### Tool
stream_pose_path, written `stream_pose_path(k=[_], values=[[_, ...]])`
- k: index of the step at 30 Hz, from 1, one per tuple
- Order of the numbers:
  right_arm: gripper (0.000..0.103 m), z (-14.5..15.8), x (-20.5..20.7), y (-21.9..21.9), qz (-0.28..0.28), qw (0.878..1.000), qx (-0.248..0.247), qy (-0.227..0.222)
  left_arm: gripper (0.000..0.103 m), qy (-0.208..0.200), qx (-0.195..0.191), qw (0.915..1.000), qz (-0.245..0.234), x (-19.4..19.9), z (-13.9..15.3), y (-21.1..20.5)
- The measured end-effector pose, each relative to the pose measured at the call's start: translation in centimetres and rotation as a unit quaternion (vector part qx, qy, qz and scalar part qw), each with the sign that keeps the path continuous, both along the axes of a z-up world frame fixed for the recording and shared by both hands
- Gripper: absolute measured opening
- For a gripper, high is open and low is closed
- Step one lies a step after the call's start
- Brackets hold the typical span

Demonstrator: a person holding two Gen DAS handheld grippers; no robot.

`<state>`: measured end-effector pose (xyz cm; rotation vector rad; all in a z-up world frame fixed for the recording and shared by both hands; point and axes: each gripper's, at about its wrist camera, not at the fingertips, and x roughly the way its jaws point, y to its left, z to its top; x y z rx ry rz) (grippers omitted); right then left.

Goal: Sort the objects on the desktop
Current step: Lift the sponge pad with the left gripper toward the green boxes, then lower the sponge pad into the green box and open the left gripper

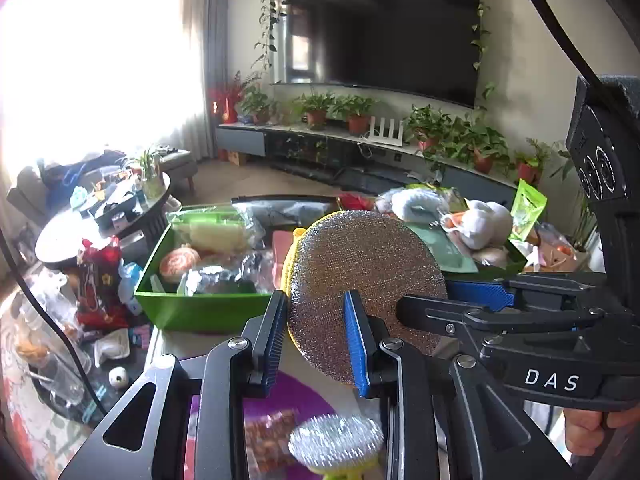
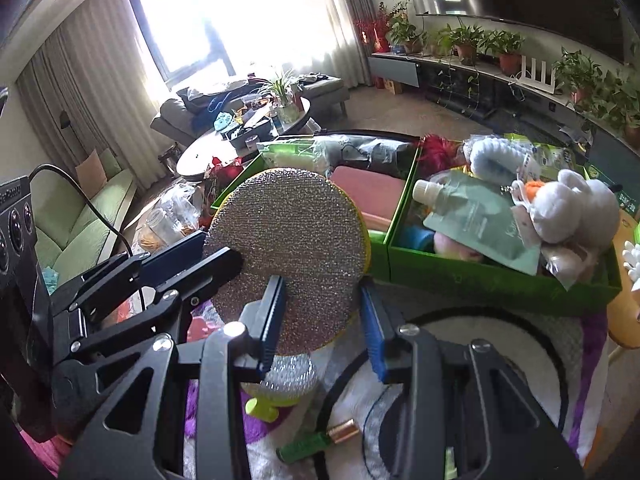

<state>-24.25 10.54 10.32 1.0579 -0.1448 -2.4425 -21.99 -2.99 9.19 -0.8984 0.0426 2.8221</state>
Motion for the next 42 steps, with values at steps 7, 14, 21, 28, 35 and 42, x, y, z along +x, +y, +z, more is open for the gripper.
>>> stream_pose_path(k=[7, 14, 21, 28, 35, 42], values=[[0.038, 0.0, -3.0, -0.3, -0.006, 1.000, -0.003, -0.002, 0.028, -0.001, -0.005, 1.0000, -0.003, -2.8, -0.2, -0.5], [0.038, 0.0, -5.2, -0.7, -0.005, 1.000, -0.007, -0.001, 0.028, -0.002, -0.010, 0.9999, 0.002, -5.0, -0.2, -0.8], [0.038, 0.2, -7.2, -1.2, -0.013, 1.000, -0.002, 0.000, 0.028, 0.003, -0.008, 1.0000, -0.004, -7.0, -0.4, -1.0], [0.038, 0.2, -9.6, -1.1, -0.017, 1.000, -0.005, 0.001, 0.028, 0.008, -0.008, 0.9999, -0.006, -9.5, -0.4, -1.4], [0.038, -0.1, -12.6, -1.0, -0.024, 1.000, -0.004, -0.006, 0.028, -0.002, -0.013, 0.9999, -0.002, -12.6, -1.0, -1.5], [0.038, -1.3, -15.0, -0.9, -0.032, 0.999, 0.002, -0.024, 0.028, -0.022, -0.016, 0.9996, 0.001, -15.0, -2.2, -1.3]])
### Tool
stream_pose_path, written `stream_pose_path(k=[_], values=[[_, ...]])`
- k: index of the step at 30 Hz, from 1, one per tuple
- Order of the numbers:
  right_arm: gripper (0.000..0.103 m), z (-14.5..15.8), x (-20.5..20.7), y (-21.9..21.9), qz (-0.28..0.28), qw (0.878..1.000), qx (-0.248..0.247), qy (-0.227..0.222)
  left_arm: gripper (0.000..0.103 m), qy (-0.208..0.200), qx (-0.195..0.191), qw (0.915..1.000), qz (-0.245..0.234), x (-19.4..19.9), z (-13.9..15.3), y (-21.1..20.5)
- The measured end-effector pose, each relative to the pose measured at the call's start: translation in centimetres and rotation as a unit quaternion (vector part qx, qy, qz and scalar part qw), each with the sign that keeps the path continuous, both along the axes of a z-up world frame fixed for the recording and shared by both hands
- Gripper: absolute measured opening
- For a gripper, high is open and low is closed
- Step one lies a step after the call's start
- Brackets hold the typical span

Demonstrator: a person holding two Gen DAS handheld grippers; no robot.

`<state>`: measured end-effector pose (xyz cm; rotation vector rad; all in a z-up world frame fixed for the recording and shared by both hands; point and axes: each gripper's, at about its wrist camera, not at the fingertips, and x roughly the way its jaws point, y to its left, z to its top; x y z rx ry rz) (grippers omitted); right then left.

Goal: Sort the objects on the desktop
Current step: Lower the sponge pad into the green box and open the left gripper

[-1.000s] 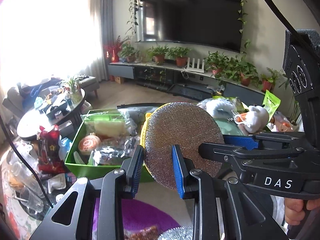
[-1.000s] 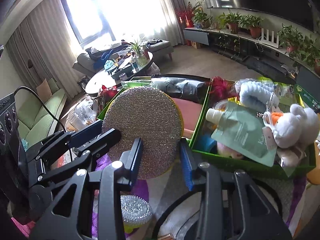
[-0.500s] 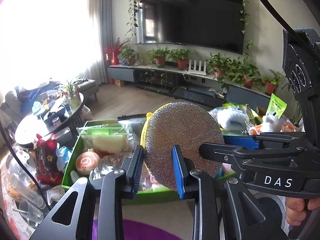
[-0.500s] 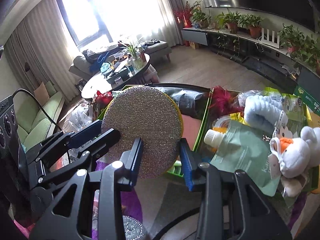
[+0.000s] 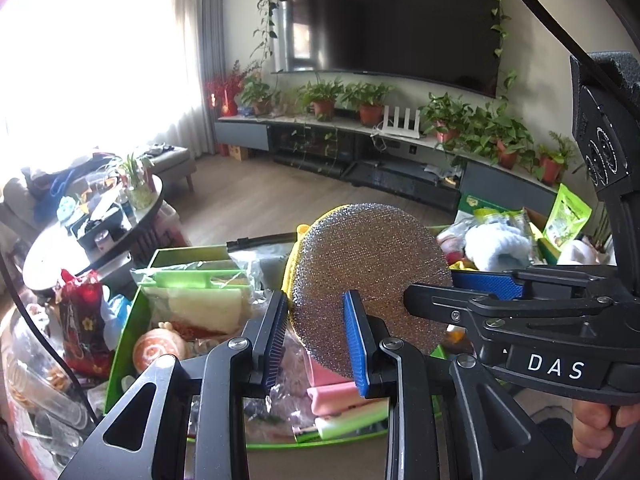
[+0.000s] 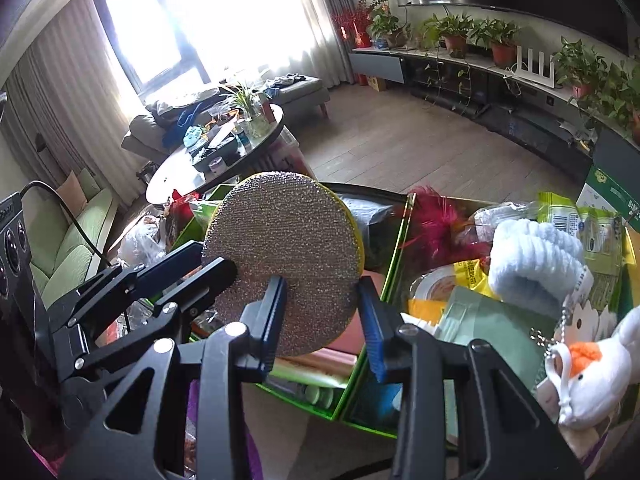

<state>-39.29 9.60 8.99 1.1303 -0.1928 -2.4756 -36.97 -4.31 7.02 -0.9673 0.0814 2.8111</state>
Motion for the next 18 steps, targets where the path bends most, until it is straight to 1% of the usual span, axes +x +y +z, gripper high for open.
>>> stream_pose_path(k=[2, 4, 6, 10, 14, 18], values=[[0.038, -0.3, -0.6, -0.1, -0.001, 1.000, 0.003, -0.004, 0.028, -0.006, 0.005, 1.0000, -0.003, -0.5, -0.4, -0.2], [0.030, -0.7, -1.2, -0.4, 0.002, 1.000, 0.005, -0.009, 0.028, -0.016, 0.009, 0.9998, -0.002, -1.0, -0.9, -0.2], [0.029, -1.1, -1.5, -0.6, 0.000, 1.000, 0.011, -0.010, 0.028, -0.015, 0.006, 0.9999, 0.003, -1.4, -1.3, -0.2], [0.028, -1.9, -2.1, -0.5, -0.004, 1.000, 0.011, -0.023, 0.028, -0.025, 0.010, 0.9996, -0.001, -1.6, -1.9, -0.2], [0.028, -2.4, -2.0, -0.6, -0.004, 1.000, 0.016, -0.026, 0.028, -0.020, -0.002, 0.9998, -0.002, -1.5, -2.1, -0.1], [0.028, -2.5, -1.9, -0.6, -0.005, 0.999, 0.016, -0.029, 0.028, -0.020, 0.001, 0.9998, -0.003, -1.2, -2.1, -0.1]])
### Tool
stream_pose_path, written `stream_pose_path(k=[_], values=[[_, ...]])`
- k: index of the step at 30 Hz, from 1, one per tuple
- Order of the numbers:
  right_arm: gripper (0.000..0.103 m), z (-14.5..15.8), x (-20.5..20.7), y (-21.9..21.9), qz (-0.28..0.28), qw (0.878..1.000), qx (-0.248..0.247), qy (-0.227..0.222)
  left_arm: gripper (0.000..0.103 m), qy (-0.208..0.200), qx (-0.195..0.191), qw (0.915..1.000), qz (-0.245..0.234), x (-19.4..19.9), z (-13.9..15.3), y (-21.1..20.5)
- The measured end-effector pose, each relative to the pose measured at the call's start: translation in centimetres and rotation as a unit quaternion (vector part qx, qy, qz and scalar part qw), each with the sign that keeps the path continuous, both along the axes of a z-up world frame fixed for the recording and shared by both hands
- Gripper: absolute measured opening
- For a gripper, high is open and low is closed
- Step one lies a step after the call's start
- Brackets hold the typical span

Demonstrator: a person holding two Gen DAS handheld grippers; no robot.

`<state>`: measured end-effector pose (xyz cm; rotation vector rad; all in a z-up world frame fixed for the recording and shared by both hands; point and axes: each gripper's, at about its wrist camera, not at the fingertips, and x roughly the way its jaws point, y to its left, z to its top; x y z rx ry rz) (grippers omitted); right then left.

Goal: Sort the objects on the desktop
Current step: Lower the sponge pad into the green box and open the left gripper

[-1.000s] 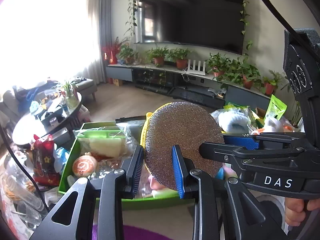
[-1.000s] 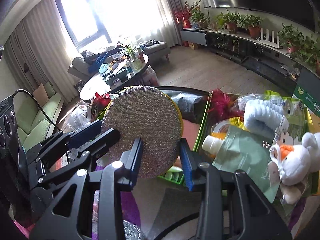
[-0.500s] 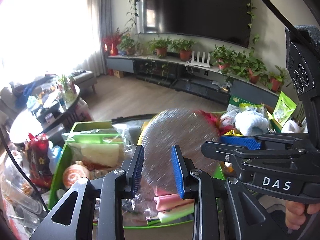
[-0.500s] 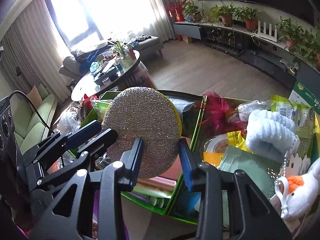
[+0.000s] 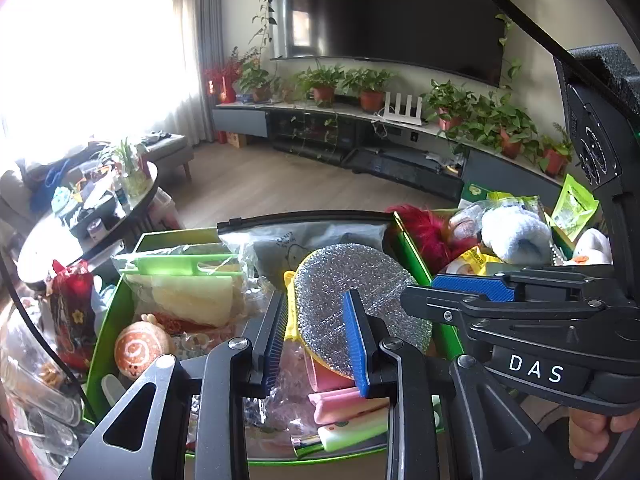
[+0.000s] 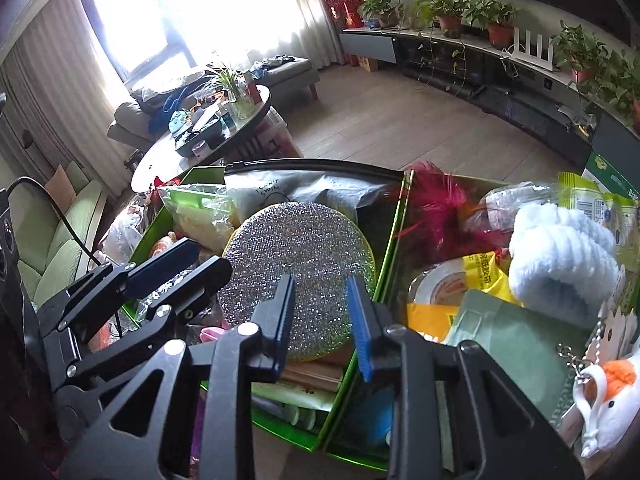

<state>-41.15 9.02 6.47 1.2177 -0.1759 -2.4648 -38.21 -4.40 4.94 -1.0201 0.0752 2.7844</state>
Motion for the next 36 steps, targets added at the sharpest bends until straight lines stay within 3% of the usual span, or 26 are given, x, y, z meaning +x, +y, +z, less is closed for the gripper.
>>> stream_pose_path(k=[17, 21, 26, 32, 36], values=[[0.028, 4.1, 3.8, -0.7, 0.005, 1.000, 0.011, 0.028, 0.028, 0.048, 0.003, 0.9988, 0.012, 4.4, 4.6, -0.7], [0.029, 5.8, 5.7, -0.7, 0.010, 0.999, 0.015, 0.046, 0.039, 0.060, 0.001, 0.9978, 0.026, 5.9, 5.9, -1.1], [0.029, 7.6, 8.1, -0.6, 0.013, 0.998, 0.017, 0.066, 0.042, 0.080, -0.001, 0.9964, 0.029, 8.1, 7.3, -1.3], [0.029, 9.1, 11.0, -0.5, 0.016, 0.996, 0.021, 0.086, 0.057, 0.090, 0.000, 0.9949, 0.044, 10.6, 8.4, -1.6], [0.033, 9.7, 12.8, 0.3, 0.018, 0.995, 0.005, 0.093, 0.057, 0.095, 0.021, 0.9943, 0.045, 12.3, 8.8, -1.9]])
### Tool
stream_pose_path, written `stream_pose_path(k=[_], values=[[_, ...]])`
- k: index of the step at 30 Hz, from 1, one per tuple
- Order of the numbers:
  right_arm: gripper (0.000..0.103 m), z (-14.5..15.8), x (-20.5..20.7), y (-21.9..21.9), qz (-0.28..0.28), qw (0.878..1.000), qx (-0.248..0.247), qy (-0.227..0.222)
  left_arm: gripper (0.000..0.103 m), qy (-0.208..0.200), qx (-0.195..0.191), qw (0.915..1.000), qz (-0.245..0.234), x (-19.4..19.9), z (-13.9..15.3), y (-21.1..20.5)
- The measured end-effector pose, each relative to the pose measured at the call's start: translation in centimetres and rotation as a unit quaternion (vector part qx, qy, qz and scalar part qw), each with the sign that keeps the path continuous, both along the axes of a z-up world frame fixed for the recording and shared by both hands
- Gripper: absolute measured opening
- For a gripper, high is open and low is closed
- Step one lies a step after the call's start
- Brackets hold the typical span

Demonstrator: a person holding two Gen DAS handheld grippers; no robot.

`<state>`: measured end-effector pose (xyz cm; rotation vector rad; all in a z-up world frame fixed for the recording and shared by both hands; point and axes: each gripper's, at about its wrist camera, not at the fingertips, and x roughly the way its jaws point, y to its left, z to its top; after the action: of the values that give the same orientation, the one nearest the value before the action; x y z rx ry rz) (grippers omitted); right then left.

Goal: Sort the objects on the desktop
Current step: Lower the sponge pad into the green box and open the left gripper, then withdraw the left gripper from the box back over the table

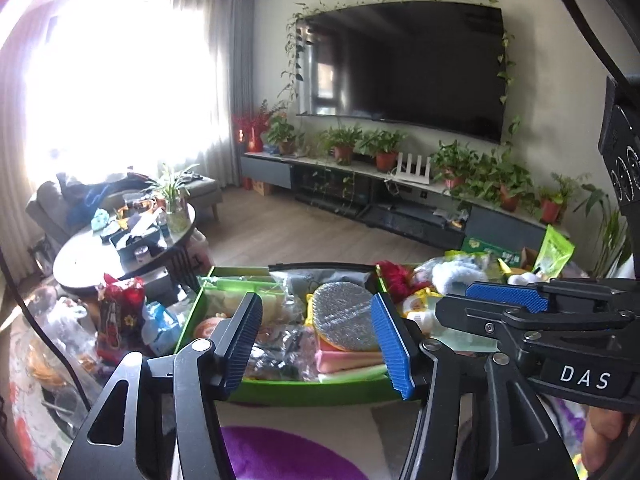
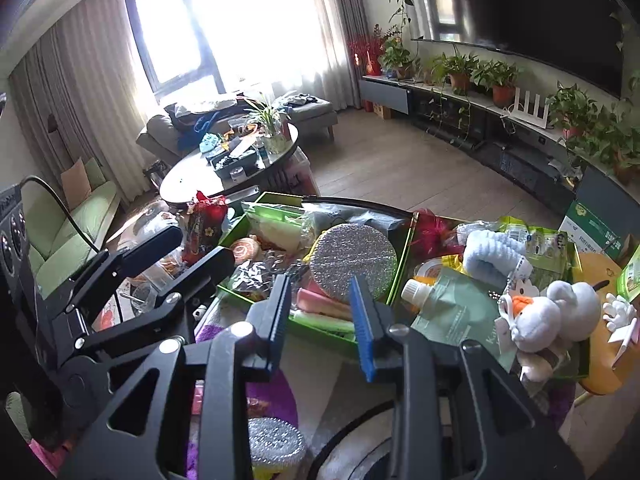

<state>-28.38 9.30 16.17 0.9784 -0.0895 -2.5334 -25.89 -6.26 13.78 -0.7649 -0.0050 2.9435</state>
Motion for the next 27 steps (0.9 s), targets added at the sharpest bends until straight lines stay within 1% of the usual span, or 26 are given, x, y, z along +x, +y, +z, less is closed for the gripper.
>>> stream_pose_path(k=[6, 8, 10, 11, 14, 20, 24, 27], values=[[0.034, -0.1, 2.3, 0.3, 0.010, 1.000, -0.006, -0.005, 0.058, 0.012, -0.024, 0.9996, 0.003, 2.4, -0.2, 0.9], [0.035, -0.2, 3.2, 0.5, 0.010, 1.000, -0.004, -0.002, 0.058, 0.006, -0.026, 0.9996, 0.009, 3.0, -0.4, 1.1], [0.038, -0.5, 4.2, 0.7, 0.013, 1.000, -0.006, -0.002, 0.058, -0.006, -0.038, 0.9991, 0.017, 3.4, -0.4, 1.4], [0.039, -0.5, 4.5, 0.7, 0.015, 1.000, -0.007, -0.003, 0.058, -0.010, -0.042, 0.9990, 0.014, 3.7, -0.5, 1.7], [0.039, -0.9, 5.8, 1.2, 0.016, 1.000, -0.011, -0.010, 0.058, -0.009, -0.041, 0.9991, 0.008, 4.9, -0.8, 2.3], [0.039, -1.3, 8.3, 2.3, 0.017, 1.000, -0.011, -0.007, 0.058, 0.003, -0.046, 0.9989, 0.000, 7.4, -1.0, 3.6], [0.039, -1.6, 10.0, 3.0, 0.014, 1.000, -0.014, -0.011, 0.058, 0.001, -0.030, 0.9995, -0.007, 8.6, -1.0, 4.0], [0.039, -1.9, 11.2, 3.5, 0.013, 1.000, -0.012, -0.009, 0.058, -0.003, -0.026, 0.9996, -0.009, 9.5, -1.4, 4.6]])
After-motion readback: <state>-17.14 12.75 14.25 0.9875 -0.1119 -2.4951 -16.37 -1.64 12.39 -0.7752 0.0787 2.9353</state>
